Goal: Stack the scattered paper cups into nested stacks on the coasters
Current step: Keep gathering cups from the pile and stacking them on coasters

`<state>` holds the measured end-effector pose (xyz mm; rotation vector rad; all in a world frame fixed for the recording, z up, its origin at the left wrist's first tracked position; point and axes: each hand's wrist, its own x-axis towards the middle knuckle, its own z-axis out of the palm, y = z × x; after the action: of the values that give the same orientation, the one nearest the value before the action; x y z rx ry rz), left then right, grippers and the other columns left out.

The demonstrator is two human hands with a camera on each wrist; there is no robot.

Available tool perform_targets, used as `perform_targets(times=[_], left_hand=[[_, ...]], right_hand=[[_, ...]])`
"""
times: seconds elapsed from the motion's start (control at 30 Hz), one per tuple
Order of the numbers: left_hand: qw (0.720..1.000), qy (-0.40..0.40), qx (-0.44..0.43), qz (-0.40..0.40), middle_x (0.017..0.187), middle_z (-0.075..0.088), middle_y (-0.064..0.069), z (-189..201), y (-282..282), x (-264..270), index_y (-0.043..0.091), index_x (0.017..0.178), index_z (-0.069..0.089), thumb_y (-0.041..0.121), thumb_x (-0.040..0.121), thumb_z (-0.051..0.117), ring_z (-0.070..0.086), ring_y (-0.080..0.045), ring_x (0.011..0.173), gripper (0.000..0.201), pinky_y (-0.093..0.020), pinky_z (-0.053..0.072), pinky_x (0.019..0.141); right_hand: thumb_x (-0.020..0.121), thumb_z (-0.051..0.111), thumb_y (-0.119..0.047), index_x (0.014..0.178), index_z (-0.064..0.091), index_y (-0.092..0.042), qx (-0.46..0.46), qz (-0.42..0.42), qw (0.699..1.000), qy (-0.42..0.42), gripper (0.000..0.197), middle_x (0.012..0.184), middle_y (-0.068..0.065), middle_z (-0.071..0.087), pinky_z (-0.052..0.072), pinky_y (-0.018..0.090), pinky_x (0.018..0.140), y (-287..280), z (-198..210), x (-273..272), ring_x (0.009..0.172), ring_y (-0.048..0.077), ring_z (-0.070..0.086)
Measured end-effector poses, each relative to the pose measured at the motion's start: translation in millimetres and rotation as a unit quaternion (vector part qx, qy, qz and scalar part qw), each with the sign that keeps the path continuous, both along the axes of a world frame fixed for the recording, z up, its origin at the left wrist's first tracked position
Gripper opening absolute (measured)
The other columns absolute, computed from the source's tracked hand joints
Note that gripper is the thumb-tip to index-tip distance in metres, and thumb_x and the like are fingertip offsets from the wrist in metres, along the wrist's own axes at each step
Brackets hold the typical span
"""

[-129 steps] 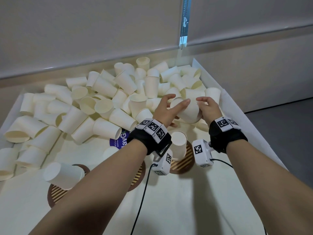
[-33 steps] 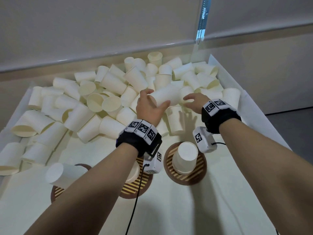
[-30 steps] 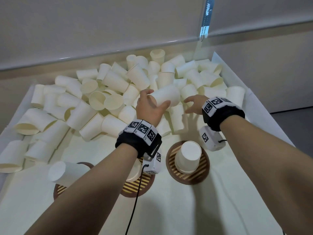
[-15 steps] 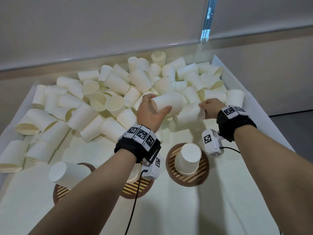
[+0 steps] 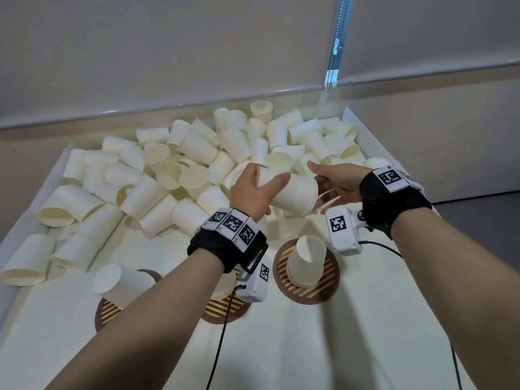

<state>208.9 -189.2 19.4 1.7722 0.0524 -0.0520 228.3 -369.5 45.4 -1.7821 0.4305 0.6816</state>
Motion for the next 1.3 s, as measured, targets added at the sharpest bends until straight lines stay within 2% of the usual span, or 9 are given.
perform_targets(times=[0.17,0.3,0.43,0.6,0.77,0.97,1.07,1.17,1.3], left_hand=[[0.981,-0.070,0.155,-0.097,0.098,0.060,0.004,8.7,-2.8,-21.8,0.026,0.098,0.055,0.043,0.070,0.072,0.058,-0.018,0.089,0.037,-0.028,0.048,0.071],[0.854,-0.171,0.413,-0.265,0.113,0.054,0.005,-8.0,-22.3,-42.0,0.030,0.122,0.047,0.053,0.076,0.064,0.056,-0.019,0.101,0.054,-0.032,0.046,0.085],[0.779,-0.189,0.474,-0.366,0.121,0.049,-0.002,-47.6,-32.9,-51.5,0.026,0.131,0.044,0.044,0.082,0.060,0.051,-0.024,0.106,0.054,-0.034,0.045,0.075],[0.789,-0.196,0.464,-0.352,0.125,0.050,0.003,-46.9,-26.8,-47.3,0.034,0.132,0.040,0.072,0.080,0.040,0.047,-0.019,0.110,0.064,-0.035,0.037,0.089],[0.945,-0.072,0.303,-0.096,0.107,0.059,0.000,-25.8,-20.9,-3.9,0.018,0.110,0.055,0.045,0.092,0.043,0.054,-0.016,0.094,0.035,-0.029,0.043,0.079],[0.886,0.138,0.440,-0.042,0.137,0.031,-0.018,-61.5,-10.3,23.8,0.017,0.120,0.047,0.014,0.084,0.055,0.045,-0.033,0.115,0.037,-0.038,0.044,0.095],[0.874,0.144,0.464,-0.033,0.133,0.030,-0.019,-75.5,-8.4,23.0,0.023,0.124,0.041,0.014,0.081,0.056,0.043,-0.035,0.115,0.047,-0.048,0.043,0.096],[0.855,0.149,0.492,-0.059,0.126,0.036,-0.019,-80.2,-6.9,20.7,0.027,0.129,0.035,0.013,0.084,0.056,0.047,-0.036,0.111,0.052,-0.052,0.045,0.094],[0.872,0.175,0.457,-0.014,0.120,0.045,-0.020,-85.6,-7.6,18.9,0.012,0.127,0.028,0.013,0.084,0.056,0.054,-0.037,0.105,0.052,-0.049,0.048,0.091]], right_hand=[[0.100,0.040,-0.030,0.123,0.052,0.003,-0.138,-0.087,0.987,-0.011,0.042,0.109,0.013,0.066,0.044,0.034,0.076,-28.5,-26.7,-12.7,0.084,0.024,0.059],[0.096,0.049,-0.013,0.126,0.052,0.005,-0.180,-0.089,0.980,0.006,0.035,0.121,0.017,0.061,0.044,0.029,0.067,-32.0,-40.3,-18.5,0.092,0.022,0.054],[0.088,0.064,-0.021,0.123,0.056,0.003,-0.238,-0.020,0.971,0.019,0.043,0.123,0.015,0.061,0.043,0.031,0.073,-24.2,-50.3,-17.9,0.100,0.023,0.058],[0.075,0.072,-0.042,0.116,0.062,-0.004,-0.294,0.027,0.955,0.027,0.057,0.114,0.013,0.065,0.046,0.035,0.078,-21.3,-67.4,-8.6,0.110,0.027,0.060],[0.086,0.064,-0.028,0.118,0.062,0.001,-0.279,0.031,0.959,0.044,0.043,0.119,0.014,0.065,0.040,0.030,0.077,-12.0,-68.0,-10.0,0.112,0.026,0.061],[0.089,0.060,-0.006,0.092,0.059,-0.006,-0.200,-0.035,0.979,0.007,0.004,0.100,0.011,0.060,0.045,0.020,0.054,-20.6,-77.8,-5.7,0.068,0.015,0.058],[0.082,0.070,-0.013,0.075,0.057,-0.006,-0.169,-0.046,0.984,0.027,0.017,0.088,0.011,0.065,0.054,0.033,0.073,-19.7,-76.7,-6.9,0.072,0.023,0.063],[0.068,0.081,-0.026,0.091,0.067,0.001,-0.168,-0.005,0.984,0.066,0.038,0.090,0.016,0.073,0.053,0.047,0.090,-22.4,-81.3,-8.4,0.087,0.032,0.070],[0.083,0.067,-0.003,0.111,0.059,-0.002,-0.122,-0.028,0.992,0.033,0.028,0.093,0.014,0.066,0.052,0.040,0.090,-18.6,-75.4,-7.7,0.093,0.030,0.062]])
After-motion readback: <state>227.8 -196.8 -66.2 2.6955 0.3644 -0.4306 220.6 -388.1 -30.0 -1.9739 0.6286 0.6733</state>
